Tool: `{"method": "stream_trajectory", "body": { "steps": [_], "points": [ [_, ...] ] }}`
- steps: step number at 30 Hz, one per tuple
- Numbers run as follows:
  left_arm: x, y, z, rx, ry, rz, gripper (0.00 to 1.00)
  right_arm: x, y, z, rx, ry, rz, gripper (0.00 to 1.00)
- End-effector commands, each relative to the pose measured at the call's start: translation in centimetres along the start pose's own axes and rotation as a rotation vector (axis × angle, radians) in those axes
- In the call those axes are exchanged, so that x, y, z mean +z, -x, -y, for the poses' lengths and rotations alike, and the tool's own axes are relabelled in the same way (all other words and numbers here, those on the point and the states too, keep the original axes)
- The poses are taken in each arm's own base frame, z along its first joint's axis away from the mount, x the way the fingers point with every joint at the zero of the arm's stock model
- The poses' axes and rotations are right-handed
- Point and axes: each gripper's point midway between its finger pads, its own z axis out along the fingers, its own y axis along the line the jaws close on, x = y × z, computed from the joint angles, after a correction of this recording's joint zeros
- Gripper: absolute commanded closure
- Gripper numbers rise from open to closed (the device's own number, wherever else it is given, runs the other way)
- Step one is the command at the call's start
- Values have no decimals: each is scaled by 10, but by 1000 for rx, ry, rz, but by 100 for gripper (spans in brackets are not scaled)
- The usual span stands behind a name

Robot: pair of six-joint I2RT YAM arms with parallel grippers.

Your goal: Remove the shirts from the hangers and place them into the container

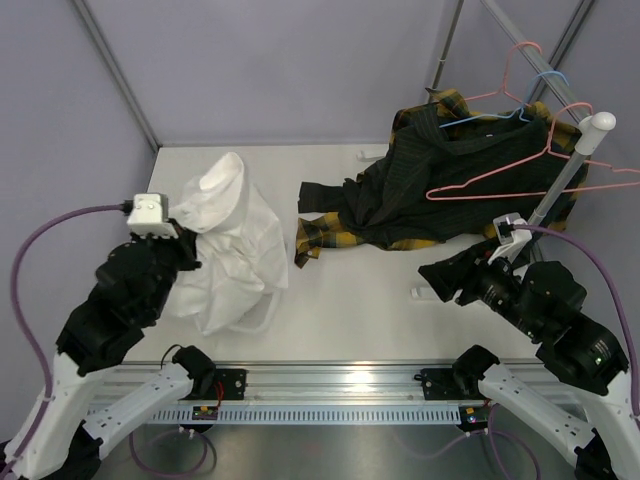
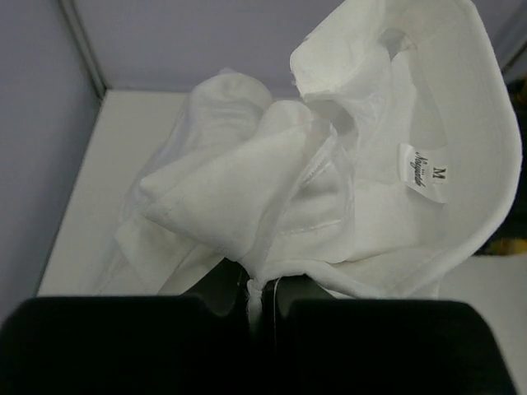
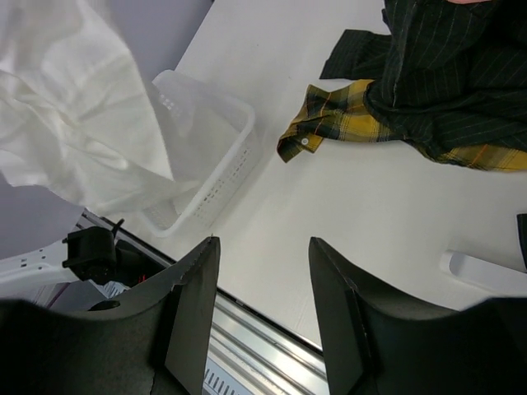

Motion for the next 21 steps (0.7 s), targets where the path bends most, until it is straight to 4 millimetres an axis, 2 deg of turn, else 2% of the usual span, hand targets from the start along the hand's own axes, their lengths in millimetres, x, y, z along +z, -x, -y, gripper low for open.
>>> {"method": "stream_trajectory", "body": {
  "steps": [1, 4, 5, 8, 10, 13, 16, 21],
  "points": [
    [9, -85, 41, -142, -129, -263, 100, -5, 3, -13, 17, 69, 17, 44],
    [15, -107, 56, -232, -176, -284, 100, -11, 6, -16, 23, 84, 29, 44],
    [20, -126, 54, -226, -156, -317, 100, -13, 6, -17, 22, 86, 30, 44],
    [33, -158, 37, -213, -40, -389, 100, -23, 11, -20, 23, 100, 42, 44],
    [39, -166, 24, -217, 11, -408, 100, -27, 13, -20, 19, 95, 51, 44],
    [39, -160, 0, -170, 104, -399, 100, -33, 14, -16, 14, 78, 59, 44],
    [38, -141, -40, -92, 280, -344, 100, -38, 14, -16, 15, 81, 65, 44],
    [38, -141, -76, 46, 452, -376, 100, -40, 17, -16, 14, 81, 77, 44]
  ]
}}
